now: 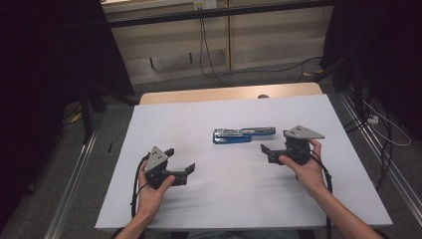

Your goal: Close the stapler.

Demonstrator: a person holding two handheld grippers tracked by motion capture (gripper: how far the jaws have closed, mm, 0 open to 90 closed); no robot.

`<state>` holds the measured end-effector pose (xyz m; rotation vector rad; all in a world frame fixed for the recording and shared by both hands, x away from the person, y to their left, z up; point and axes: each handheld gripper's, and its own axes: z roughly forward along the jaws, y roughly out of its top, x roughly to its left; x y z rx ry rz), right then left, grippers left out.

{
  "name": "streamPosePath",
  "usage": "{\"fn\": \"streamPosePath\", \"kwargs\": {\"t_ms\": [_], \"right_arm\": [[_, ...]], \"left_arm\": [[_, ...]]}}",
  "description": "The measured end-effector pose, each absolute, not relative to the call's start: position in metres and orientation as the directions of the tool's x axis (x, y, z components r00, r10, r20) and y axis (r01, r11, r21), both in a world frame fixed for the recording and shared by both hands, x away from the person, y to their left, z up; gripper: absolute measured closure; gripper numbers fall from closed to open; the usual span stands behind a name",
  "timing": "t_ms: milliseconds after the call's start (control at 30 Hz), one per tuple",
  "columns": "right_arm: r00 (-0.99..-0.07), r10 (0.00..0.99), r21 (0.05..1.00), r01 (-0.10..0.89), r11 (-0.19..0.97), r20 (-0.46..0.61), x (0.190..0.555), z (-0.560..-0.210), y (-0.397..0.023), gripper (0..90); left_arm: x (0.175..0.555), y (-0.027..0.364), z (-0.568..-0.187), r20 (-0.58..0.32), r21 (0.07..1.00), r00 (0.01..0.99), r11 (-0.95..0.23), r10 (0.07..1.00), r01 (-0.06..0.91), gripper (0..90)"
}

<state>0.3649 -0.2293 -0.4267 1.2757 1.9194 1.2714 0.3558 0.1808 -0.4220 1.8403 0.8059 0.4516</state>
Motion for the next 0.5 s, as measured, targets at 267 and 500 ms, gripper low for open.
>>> {"fn": "streamPosePath", "kwargs": {"t_ms": [267,500], "right_arm": [[-0.434,0.894,0.896,0.432,0.099,0.111,0.363,-0.429,-0.233,2.7],[-0.436,0.893,0.889,0.446,0.102,0.116,0.366,-0.434,-0.231,8.0]], "left_arm": [[0.362,0.167,-0.420,-0.032,0.920,0.716,-0.260,0.698,0.294,4.8],[0.368,0.158,-0.422,-0.015,0.918,0.721,-0.277,0.692,0.285,4.2]]}}
